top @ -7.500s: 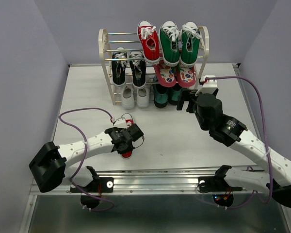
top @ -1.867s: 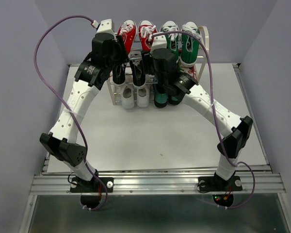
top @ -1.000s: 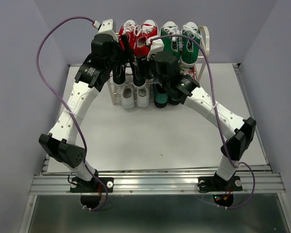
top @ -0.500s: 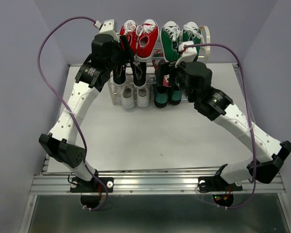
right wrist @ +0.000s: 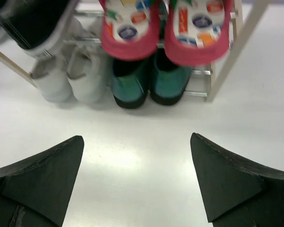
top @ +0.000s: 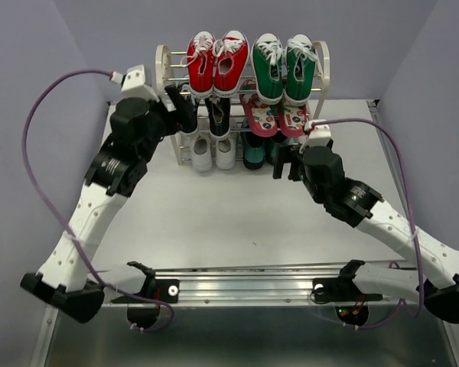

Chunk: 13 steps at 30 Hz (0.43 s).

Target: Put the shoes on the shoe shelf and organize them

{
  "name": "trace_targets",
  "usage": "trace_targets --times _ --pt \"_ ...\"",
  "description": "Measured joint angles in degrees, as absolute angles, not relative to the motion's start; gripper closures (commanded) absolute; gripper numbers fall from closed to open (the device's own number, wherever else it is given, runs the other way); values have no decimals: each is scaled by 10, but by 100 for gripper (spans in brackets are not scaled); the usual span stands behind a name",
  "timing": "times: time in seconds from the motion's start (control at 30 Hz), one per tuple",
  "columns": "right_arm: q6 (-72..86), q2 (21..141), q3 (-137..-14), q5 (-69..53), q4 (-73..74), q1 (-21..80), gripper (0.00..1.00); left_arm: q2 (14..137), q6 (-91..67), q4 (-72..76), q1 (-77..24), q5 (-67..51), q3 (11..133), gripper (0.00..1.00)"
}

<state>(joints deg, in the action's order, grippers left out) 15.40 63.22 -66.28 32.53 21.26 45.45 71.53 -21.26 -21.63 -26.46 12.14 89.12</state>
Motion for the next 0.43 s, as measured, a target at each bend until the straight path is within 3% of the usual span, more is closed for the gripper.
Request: trace_targets --times 0.23,0.43 --pt "221 536 -507 373 229 455 0 507 -275 -178 -264 194 658 1" --pt "265 499 -464 392 235 455 0 513 -307 -176 -263 219 580 1"
